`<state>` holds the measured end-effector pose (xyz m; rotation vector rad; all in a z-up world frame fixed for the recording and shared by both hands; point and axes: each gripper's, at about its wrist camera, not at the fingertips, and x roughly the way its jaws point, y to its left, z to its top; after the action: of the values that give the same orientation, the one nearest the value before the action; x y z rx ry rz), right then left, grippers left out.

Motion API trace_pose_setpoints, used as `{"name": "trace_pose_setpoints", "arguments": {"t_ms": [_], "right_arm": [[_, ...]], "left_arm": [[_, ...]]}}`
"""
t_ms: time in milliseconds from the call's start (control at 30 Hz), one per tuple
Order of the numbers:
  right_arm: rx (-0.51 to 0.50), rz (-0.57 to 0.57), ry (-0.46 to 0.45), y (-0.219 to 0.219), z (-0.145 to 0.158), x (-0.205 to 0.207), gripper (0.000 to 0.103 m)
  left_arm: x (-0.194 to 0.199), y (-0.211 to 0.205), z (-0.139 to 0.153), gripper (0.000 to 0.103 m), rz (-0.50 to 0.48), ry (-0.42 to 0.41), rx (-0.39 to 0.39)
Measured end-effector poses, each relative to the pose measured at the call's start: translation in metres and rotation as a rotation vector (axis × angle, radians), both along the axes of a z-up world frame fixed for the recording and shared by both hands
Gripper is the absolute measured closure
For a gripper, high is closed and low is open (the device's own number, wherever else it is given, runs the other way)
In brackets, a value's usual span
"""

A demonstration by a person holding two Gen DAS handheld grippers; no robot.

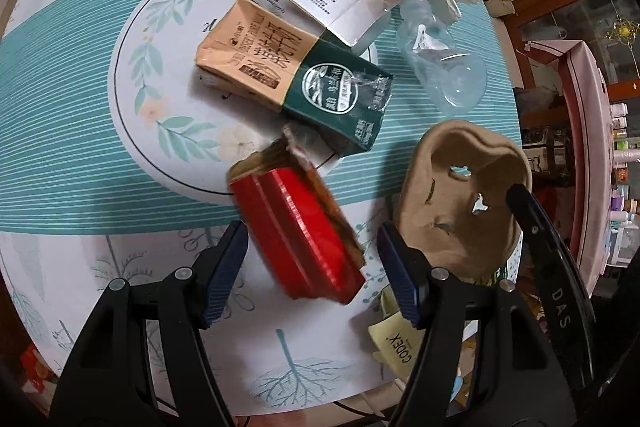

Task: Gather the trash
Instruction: 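Grasp the red box with the left gripper while the right gripper grasps the brown pulp tray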

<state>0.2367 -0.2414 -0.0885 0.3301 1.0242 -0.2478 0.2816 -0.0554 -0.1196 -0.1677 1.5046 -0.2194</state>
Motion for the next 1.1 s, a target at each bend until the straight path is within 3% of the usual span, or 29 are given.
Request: {"name": "trace_pose_setpoints", "arguments": {"t_ms": [333,467,533,600,833,1100], "right_arm": [[0.006,-0.020,-0.001,0.000,0.000,0.000,0.090],[0.007,-0.013,0.002,0.004,0.000,0.001,0.090],[0.009,-0.007,0.004,0.007,0.001,0.000,0.090],[0.018,-0.003,0.005,0.009,0.001,-0.001,0.090],[0.055,0.013,-0.006,0.023,0.008,-0.016,0.092],[0.088,0.061,-0.069,0.045,0.045,-0.058,0.099]], "left_arm": [[0.004,-0.014,-0.021,0.041,0.008,0.055,0.072],[0.002,-0.010,-0.025,0.057,0.022,0.054,0.085],[0.000,-0.005,-0.022,0.082,0.017,0.037,0.098],[-0.002,-0.002,-0.018,0.090,-0.011,0.016,0.114],[-0.021,0.019,0.015,0.090,-0.057,-0.083,0.110],[-0.074,0.053,0.074,0.090,-0.102,-0.195,0.094]]}}
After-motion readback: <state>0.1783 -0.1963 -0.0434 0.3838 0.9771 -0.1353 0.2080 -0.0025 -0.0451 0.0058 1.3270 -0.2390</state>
